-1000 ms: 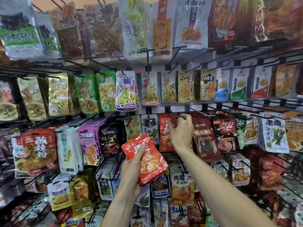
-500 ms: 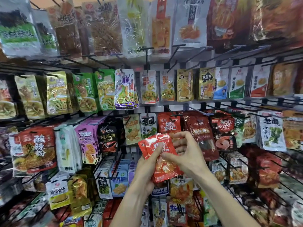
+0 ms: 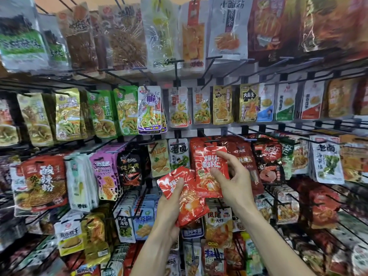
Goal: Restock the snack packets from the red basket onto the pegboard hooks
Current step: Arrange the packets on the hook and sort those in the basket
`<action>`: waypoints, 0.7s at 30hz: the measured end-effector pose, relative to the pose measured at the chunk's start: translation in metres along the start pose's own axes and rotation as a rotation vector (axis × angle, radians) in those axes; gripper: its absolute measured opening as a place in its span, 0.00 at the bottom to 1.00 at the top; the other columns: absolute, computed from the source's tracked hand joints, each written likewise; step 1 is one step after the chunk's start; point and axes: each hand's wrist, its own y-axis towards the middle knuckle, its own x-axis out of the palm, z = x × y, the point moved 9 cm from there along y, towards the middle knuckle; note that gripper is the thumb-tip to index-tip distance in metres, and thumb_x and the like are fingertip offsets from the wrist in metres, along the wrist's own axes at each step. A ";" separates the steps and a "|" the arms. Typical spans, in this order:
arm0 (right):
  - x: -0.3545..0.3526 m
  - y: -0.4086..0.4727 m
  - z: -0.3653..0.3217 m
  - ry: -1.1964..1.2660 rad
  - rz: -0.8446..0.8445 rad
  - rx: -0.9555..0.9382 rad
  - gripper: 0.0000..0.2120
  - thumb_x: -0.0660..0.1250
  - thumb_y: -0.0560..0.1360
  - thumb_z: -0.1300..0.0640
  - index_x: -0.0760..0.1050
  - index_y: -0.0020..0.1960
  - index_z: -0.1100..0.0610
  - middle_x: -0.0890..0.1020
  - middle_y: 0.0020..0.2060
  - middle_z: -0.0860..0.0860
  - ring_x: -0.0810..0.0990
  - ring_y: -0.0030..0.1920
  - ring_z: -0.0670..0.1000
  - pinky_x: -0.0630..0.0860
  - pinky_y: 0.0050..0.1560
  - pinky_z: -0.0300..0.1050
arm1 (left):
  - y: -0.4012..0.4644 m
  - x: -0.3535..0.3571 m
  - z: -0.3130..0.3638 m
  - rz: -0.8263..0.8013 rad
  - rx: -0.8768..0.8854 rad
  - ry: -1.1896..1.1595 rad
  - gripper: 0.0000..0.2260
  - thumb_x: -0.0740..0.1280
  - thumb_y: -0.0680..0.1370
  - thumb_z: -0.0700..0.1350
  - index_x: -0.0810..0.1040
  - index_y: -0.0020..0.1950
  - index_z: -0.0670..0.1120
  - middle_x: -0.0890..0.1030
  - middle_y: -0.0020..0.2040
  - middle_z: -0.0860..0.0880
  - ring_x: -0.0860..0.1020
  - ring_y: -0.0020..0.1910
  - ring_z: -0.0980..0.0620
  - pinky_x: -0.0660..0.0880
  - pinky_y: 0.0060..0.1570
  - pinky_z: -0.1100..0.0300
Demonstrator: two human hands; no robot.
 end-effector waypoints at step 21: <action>0.051 0.058 0.015 -0.533 -0.043 0.112 0.34 0.73 0.79 0.58 0.64 0.81 0.54 0.77 0.64 0.59 0.76 0.65 0.57 0.71 0.69 0.51 | -0.002 -0.014 0.017 -0.034 0.080 0.013 0.24 0.77 0.76 0.54 0.78 0.67 0.45 0.88 0.52 0.41 0.88 0.49 0.39 0.84 0.53 0.40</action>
